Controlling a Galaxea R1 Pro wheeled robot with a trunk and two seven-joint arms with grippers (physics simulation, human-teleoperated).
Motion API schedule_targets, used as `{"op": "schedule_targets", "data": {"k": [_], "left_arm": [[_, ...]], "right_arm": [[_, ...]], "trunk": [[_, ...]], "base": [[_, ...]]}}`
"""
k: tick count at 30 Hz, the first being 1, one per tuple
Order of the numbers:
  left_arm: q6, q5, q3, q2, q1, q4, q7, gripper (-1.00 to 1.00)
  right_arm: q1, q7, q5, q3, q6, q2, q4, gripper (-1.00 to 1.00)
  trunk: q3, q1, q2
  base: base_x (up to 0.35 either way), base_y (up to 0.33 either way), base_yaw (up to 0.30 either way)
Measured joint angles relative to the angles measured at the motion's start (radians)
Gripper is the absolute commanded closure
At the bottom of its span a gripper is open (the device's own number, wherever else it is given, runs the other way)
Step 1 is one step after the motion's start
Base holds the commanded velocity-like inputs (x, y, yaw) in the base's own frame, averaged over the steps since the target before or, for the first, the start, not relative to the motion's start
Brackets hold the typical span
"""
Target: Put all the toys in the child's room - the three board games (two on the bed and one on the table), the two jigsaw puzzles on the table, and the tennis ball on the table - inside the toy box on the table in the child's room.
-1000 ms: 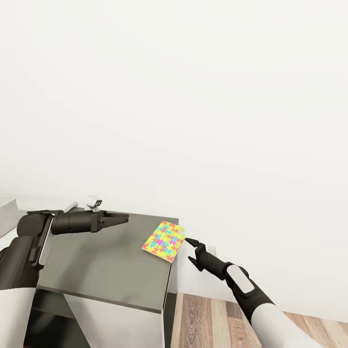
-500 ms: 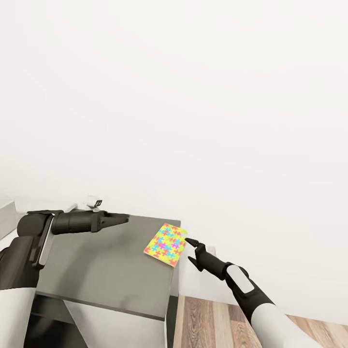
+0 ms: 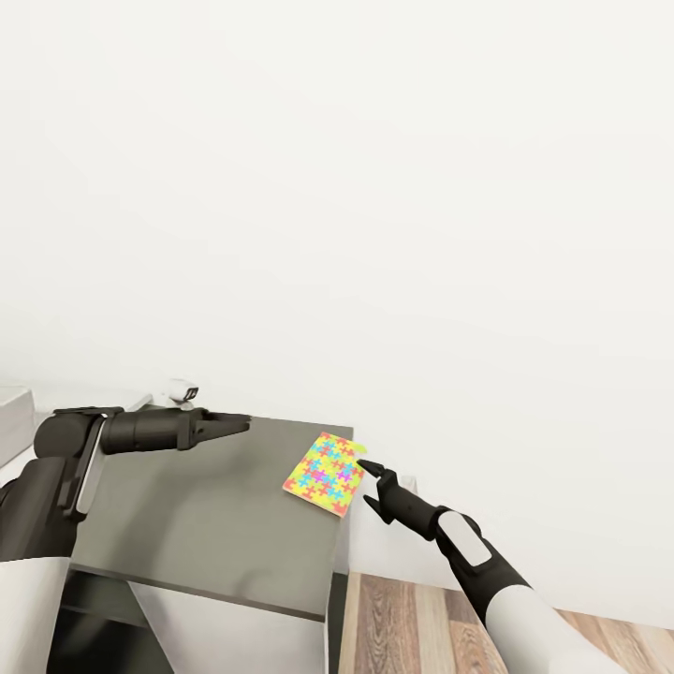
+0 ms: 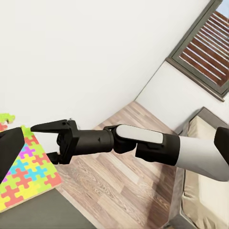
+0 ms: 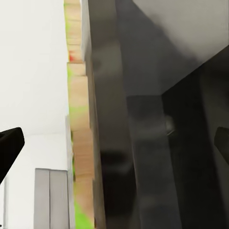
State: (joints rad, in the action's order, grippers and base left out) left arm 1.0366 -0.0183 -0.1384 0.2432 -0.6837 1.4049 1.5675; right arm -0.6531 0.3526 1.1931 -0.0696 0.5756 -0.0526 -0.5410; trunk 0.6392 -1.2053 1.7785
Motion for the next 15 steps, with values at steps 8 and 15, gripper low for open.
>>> {"op": "schedule_targets", "data": {"k": [8,15], "left_arm": [[0.0,0.001,0.0,-0.005,0.0,0.0,0.0,-1.0],[0.0,0.001,0.0,-0.006,0.0,0.0,0.0,-1.0]], "right_arm": [[-0.001,0.0,0.0,-0.001,0.001,-0.002,-0.002,-1.0],[-0.001,0.0,-0.002,-0.002,0.0,-0.013,-0.002,-1.0]], "trunk": [[0.0,0.0,0.0],[0.0,0.0,0.0]], "base": [[0.0,0.004,0.0],[0.016,0.0,0.0]]}}
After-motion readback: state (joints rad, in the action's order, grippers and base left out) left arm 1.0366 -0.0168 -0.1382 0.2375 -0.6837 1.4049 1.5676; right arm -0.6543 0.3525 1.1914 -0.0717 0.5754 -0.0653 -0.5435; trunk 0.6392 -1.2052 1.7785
